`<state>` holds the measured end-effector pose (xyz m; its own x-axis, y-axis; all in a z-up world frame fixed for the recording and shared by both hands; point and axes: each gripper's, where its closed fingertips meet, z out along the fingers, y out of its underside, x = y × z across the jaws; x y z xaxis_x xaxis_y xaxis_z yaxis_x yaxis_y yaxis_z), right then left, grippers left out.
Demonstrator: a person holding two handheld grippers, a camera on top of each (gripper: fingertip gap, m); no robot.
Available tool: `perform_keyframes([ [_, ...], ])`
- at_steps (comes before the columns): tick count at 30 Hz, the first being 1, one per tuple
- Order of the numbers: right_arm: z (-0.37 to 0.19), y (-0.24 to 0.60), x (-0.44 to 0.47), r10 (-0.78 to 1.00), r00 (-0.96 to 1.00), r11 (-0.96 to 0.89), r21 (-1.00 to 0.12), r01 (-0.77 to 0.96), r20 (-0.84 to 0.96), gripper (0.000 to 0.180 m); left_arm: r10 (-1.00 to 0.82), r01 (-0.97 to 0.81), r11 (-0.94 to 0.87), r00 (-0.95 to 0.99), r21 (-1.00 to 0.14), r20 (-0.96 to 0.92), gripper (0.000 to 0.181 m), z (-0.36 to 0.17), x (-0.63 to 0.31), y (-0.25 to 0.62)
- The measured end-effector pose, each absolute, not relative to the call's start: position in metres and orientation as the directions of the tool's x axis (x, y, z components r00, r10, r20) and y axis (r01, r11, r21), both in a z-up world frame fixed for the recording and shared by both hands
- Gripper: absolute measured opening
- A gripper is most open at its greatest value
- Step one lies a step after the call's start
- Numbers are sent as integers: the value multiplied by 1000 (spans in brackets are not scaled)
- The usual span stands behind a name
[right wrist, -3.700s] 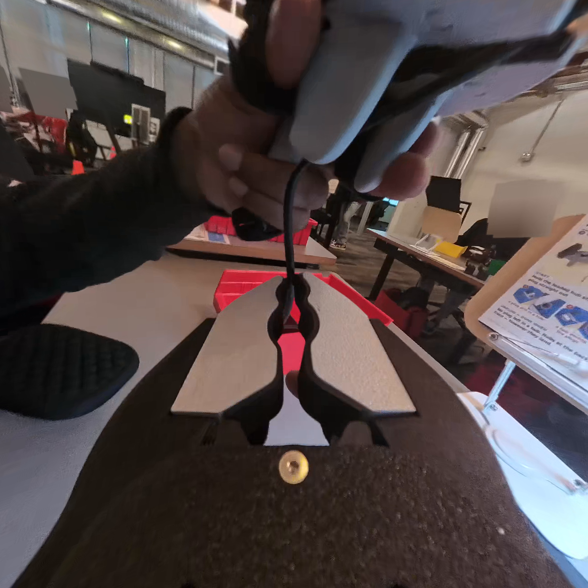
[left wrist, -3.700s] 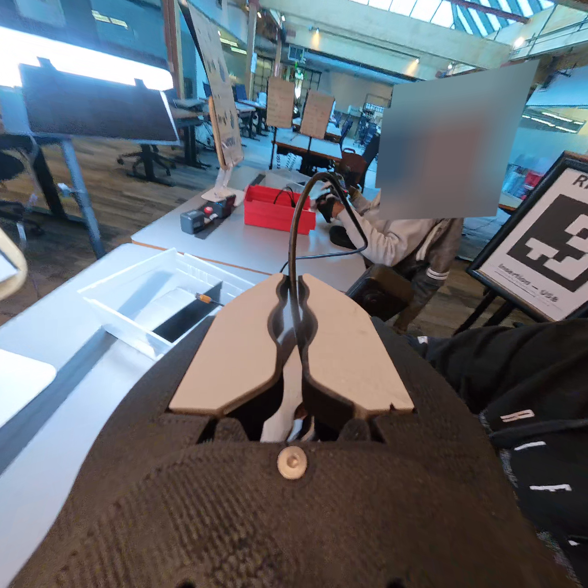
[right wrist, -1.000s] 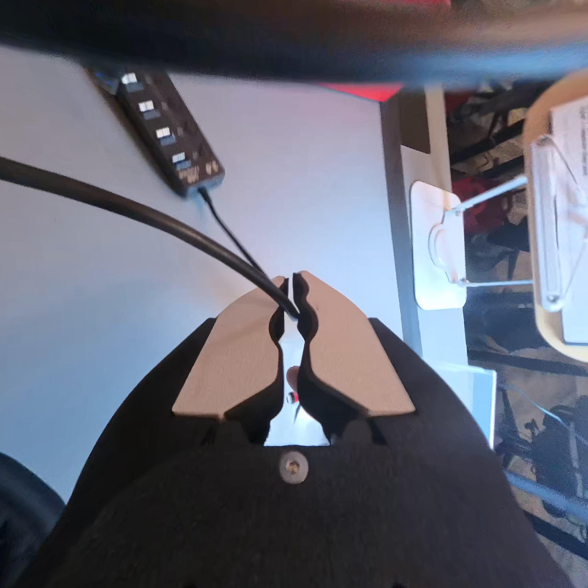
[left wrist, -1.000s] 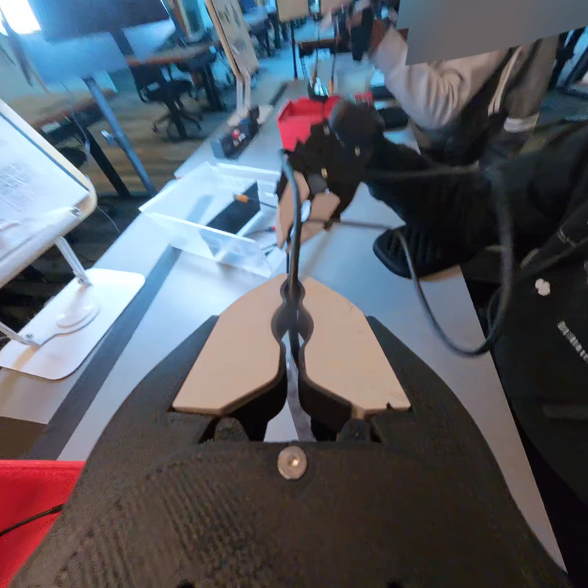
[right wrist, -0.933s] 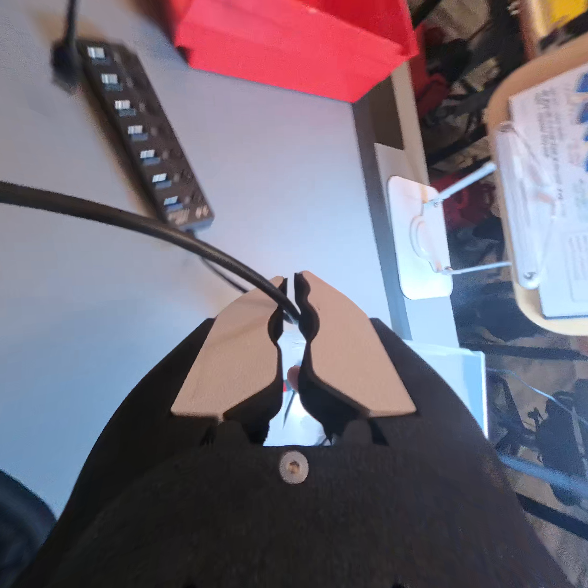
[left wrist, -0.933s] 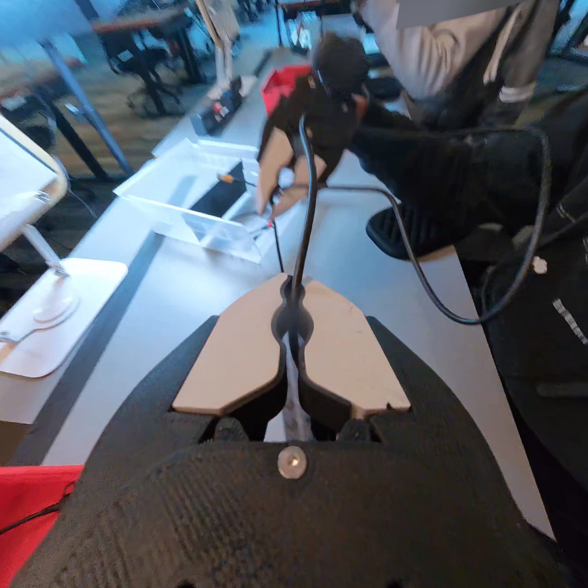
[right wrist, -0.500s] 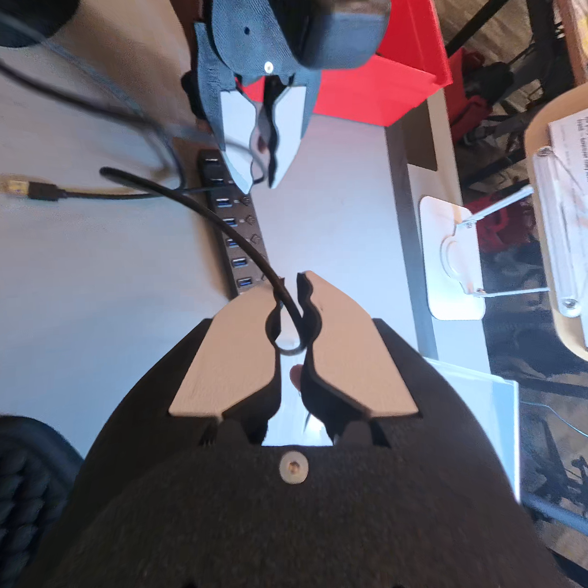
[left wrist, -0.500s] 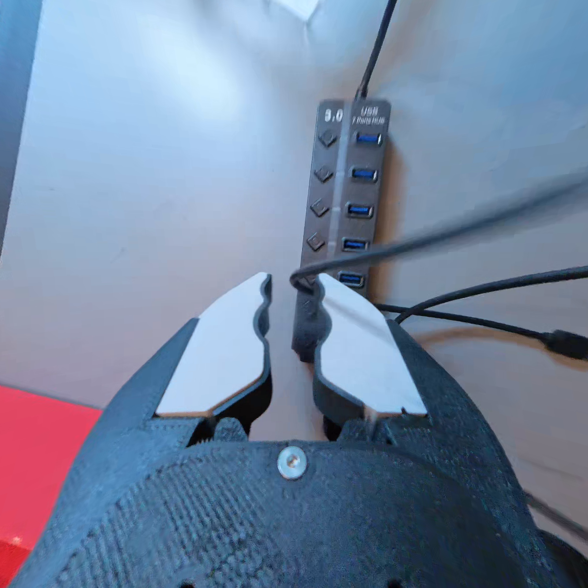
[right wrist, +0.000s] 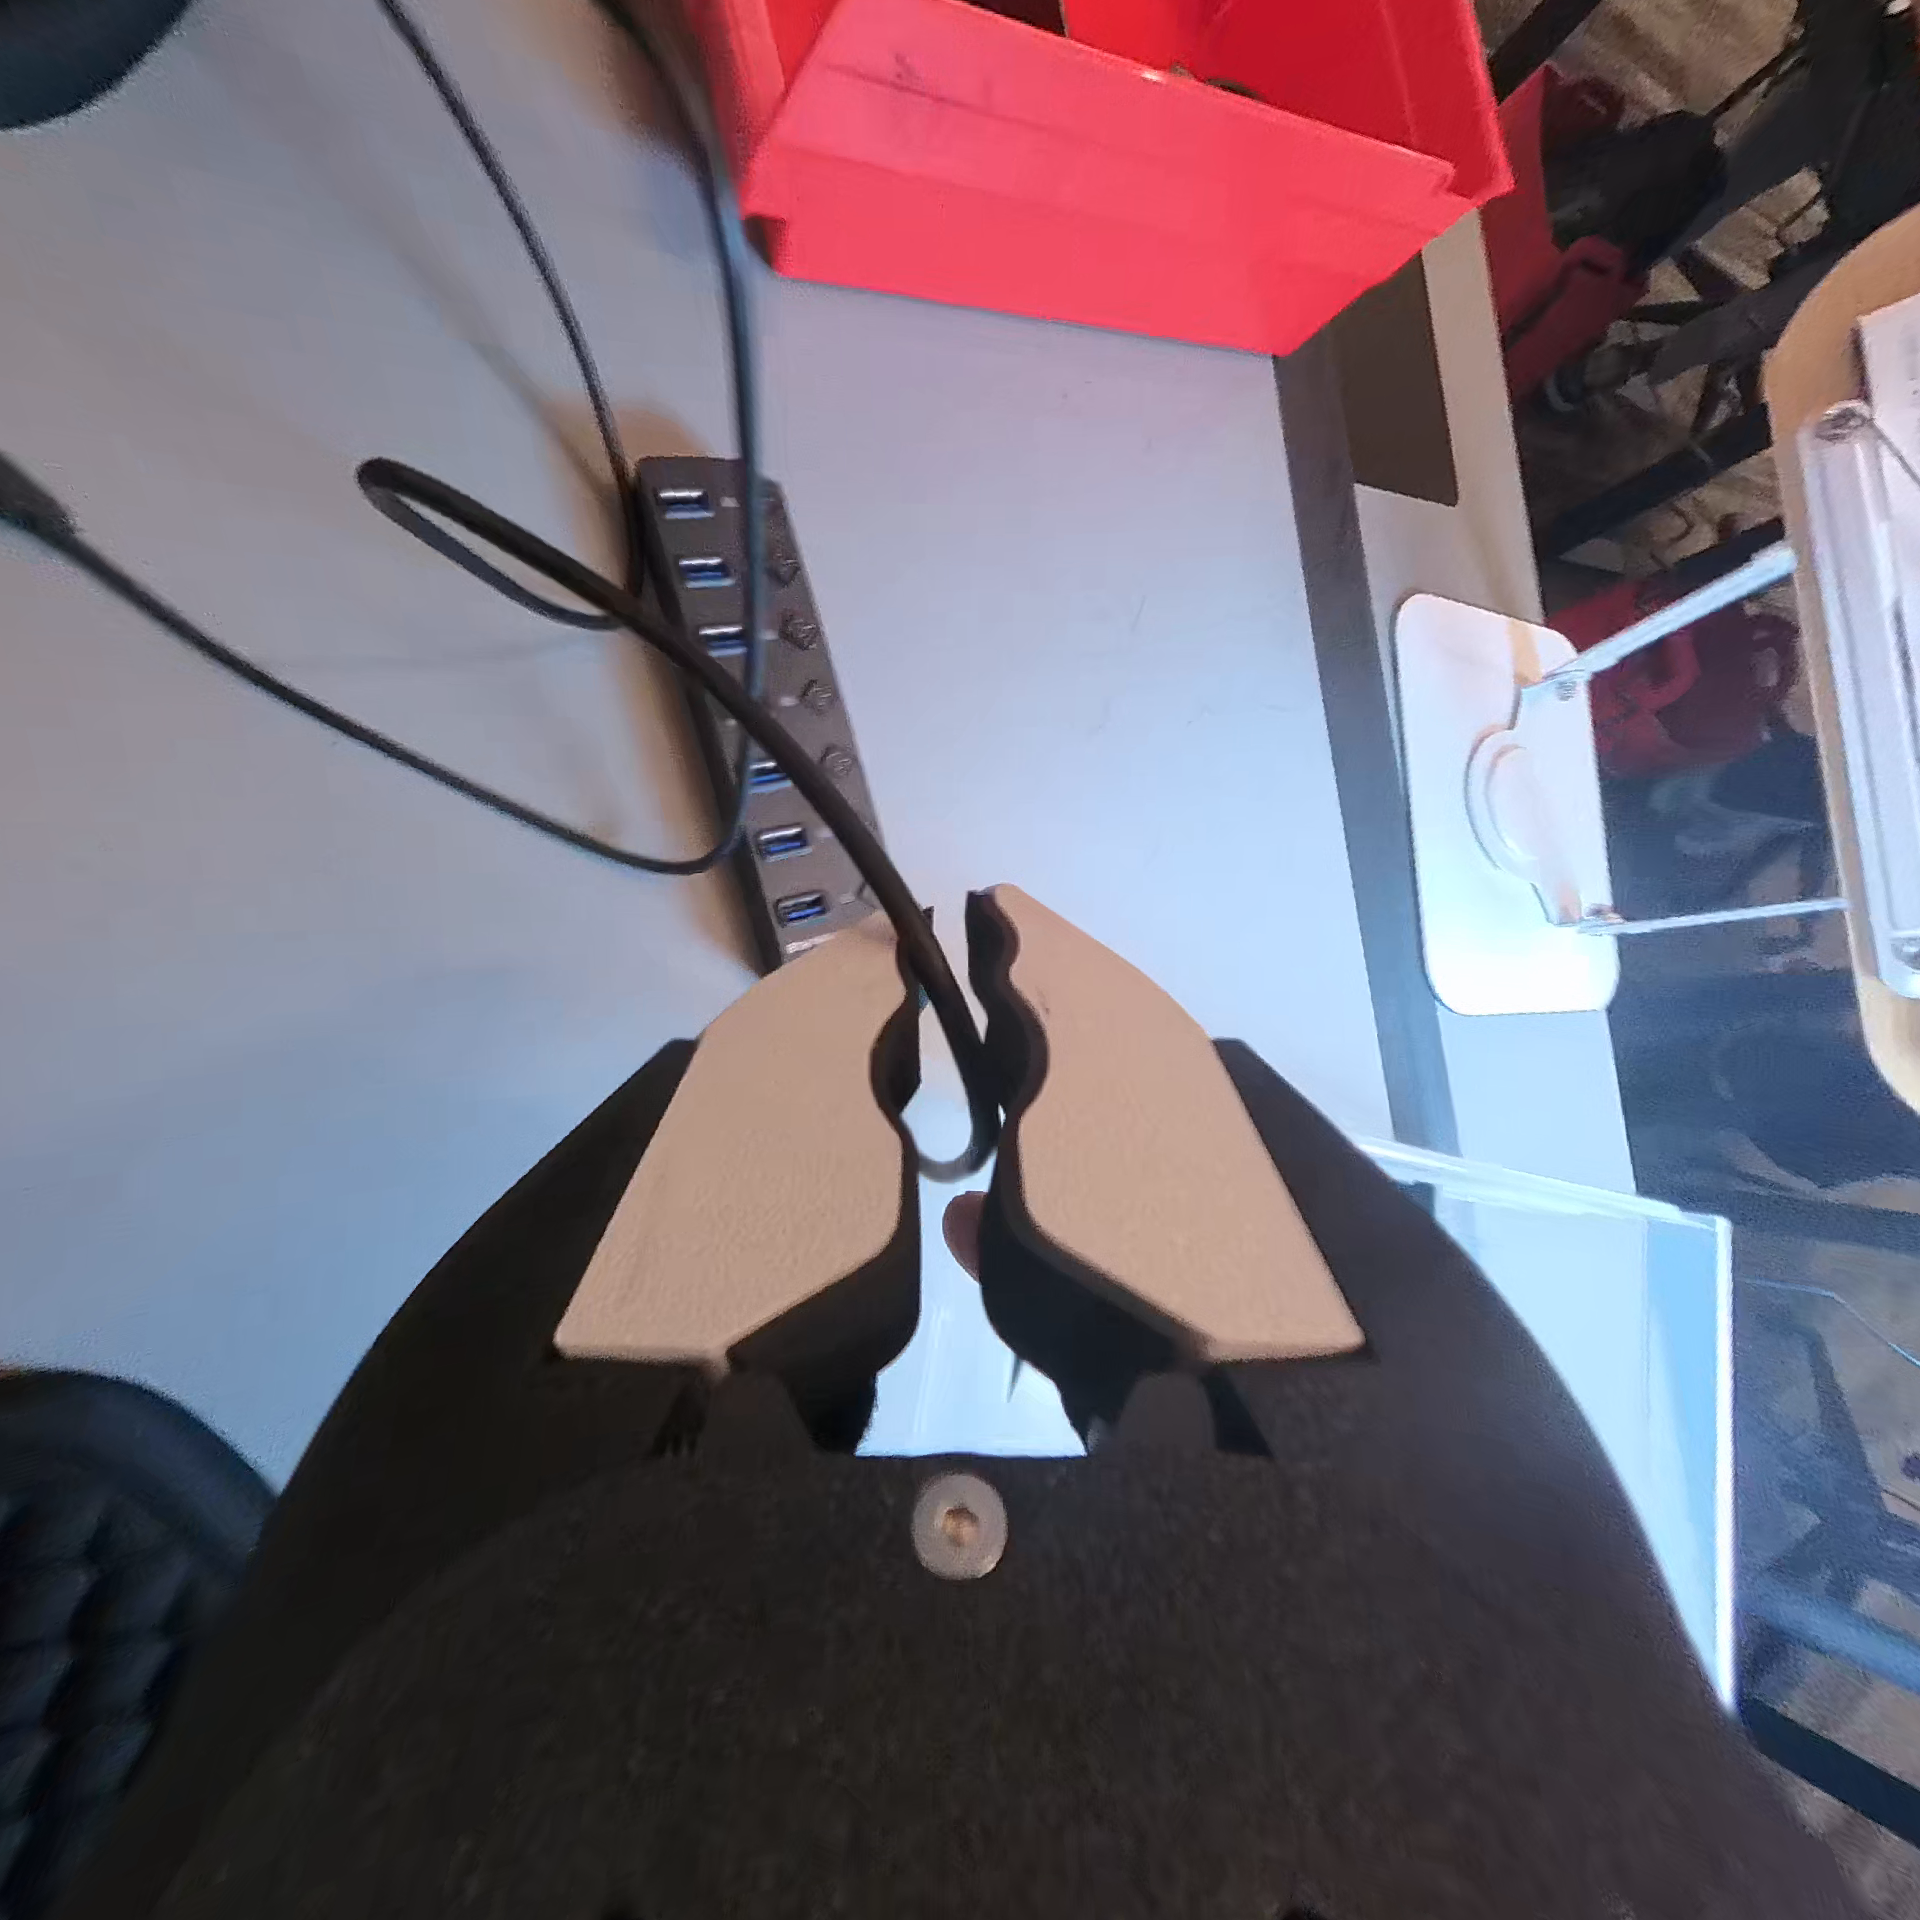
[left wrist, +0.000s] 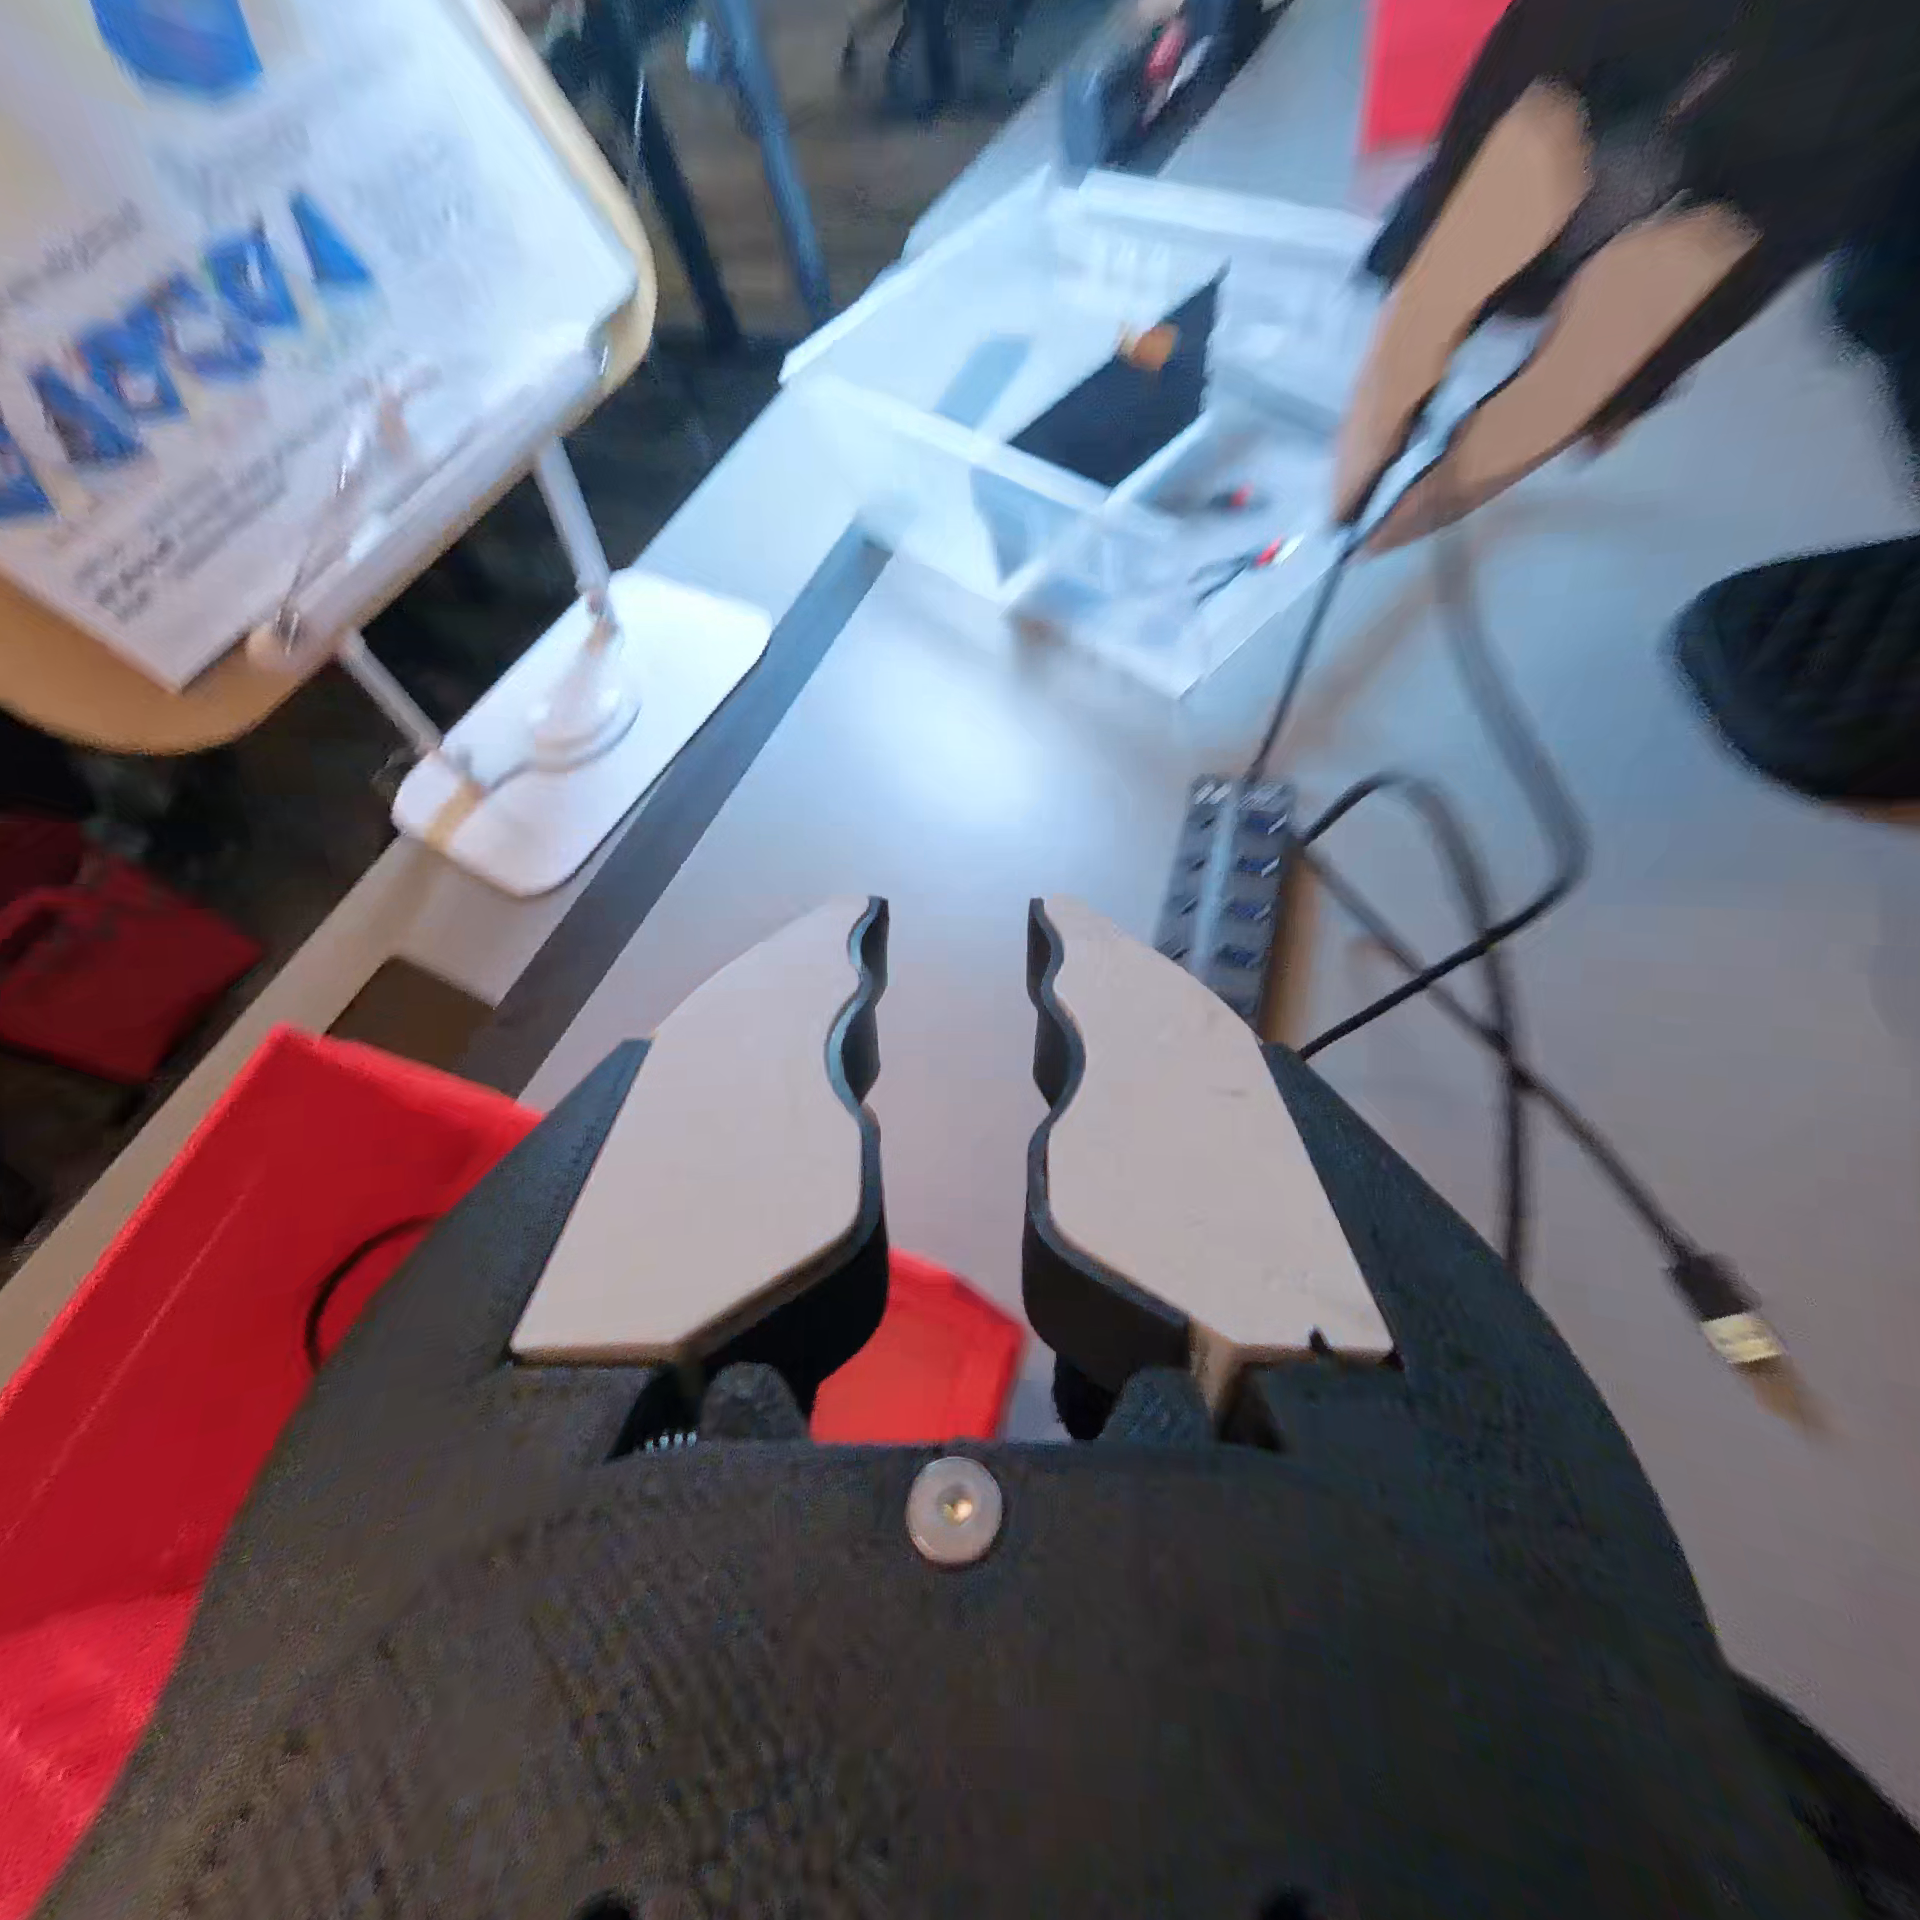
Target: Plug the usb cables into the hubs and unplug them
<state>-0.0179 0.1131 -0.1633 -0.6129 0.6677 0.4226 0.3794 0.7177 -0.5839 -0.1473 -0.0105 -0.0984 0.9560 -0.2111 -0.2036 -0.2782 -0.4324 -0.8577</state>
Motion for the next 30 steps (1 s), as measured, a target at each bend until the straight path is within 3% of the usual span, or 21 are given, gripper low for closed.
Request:
perform_keyframes([
  [1, -163, 116, -24, 677, -587, 716, -584, 383, 444, 7, -255, -276, -384, 949, -881, -186, 26, -85, -131, -14],
  [6, -169, 124, -58, 722, -466, 687, -611, 394, 511, 7, -495, -422, -316, 838, -850, -232, 37, -79, -35, -17],
  [14, -214, 116, -93, 745, -433, 666, -606, 435, 508, 8, -416, -588, -604, 809, -538, -416, 51, -187, -62, 39],
  [19, -249, 123, -88, 794, -470, 606, -562, 563, 386, 9, -474, -634, -668, 766, -390, -434, 55, -249, -81, 50],
  [21, -262, 122, -81, 787, -512, 614, -522, 592, 345, 10, -526, -656, -653, 752, -379, -396, 54, -261, -75, 49],
  [27, -254, 112, -74, 828, -524, 530, -585, 614, 200, 39, -621, -723, -630, 688, -283, -377, 59, -277, -77, 34],
  [30, -235, 107, -66, 845, -517, 481, -615, 625, 136, 61, -594, -701, -632, 712, -330, -375, 59, -260, -87, 29],
])
